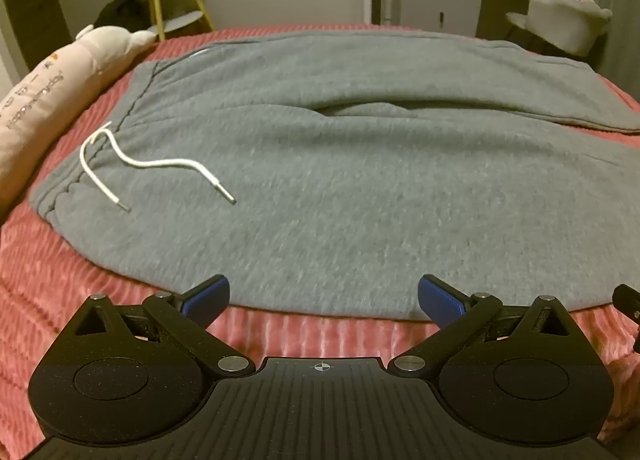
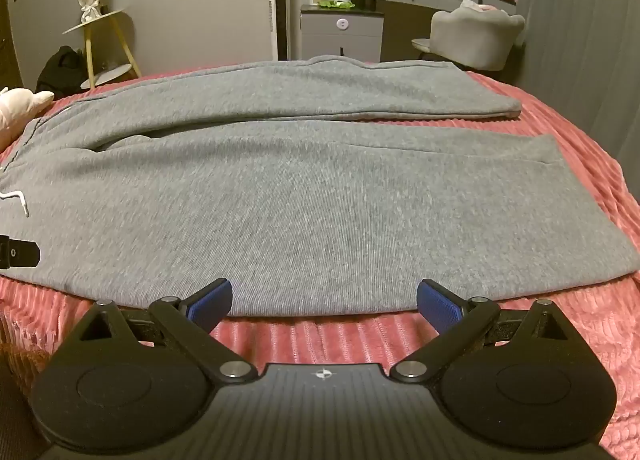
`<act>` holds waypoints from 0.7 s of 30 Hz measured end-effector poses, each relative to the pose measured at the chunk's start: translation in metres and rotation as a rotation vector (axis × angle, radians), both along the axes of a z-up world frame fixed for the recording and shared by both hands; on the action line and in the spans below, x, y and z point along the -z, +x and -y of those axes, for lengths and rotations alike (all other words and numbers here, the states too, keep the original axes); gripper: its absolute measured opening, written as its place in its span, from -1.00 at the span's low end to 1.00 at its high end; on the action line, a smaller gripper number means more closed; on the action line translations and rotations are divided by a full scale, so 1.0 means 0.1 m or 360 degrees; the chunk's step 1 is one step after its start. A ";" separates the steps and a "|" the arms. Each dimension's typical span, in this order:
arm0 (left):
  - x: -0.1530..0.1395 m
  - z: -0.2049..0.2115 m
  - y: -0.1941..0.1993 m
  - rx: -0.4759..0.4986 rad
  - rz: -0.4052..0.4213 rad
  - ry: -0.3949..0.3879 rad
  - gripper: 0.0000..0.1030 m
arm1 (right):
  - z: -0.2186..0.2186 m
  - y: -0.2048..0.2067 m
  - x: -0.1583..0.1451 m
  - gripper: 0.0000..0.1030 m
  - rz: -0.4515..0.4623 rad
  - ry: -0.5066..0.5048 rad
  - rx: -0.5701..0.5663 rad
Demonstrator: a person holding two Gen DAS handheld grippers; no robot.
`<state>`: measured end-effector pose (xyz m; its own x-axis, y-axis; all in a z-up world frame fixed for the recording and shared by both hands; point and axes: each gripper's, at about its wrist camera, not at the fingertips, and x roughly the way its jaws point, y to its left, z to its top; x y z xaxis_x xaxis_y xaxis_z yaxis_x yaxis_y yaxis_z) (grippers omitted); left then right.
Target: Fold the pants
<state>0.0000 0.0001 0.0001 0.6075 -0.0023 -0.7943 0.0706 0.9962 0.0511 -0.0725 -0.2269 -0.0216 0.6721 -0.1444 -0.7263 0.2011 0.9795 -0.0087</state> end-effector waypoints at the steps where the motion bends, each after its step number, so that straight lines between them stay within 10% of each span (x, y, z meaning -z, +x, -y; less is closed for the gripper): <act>1: 0.00 0.00 0.00 0.0001 -0.0001 0.0000 1.00 | 0.00 0.00 0.00 0.92 0.0000 -0.0003 0.0000; 21: 0.03 -0.01 0.03 -0.0007 -0.0009 -0.0004 1.00 | 0.00 0.00 -0.01 0.92 0.0000 -0.0006 0.0001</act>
<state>0.0029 0.0013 -0.0026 0.6032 -0.0021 -0.7976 0.0668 0.9966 0.0479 -0.0730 -0.2267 -0.0208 0.6720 -0.1476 -0.7257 0.2019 0.9793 -0.0122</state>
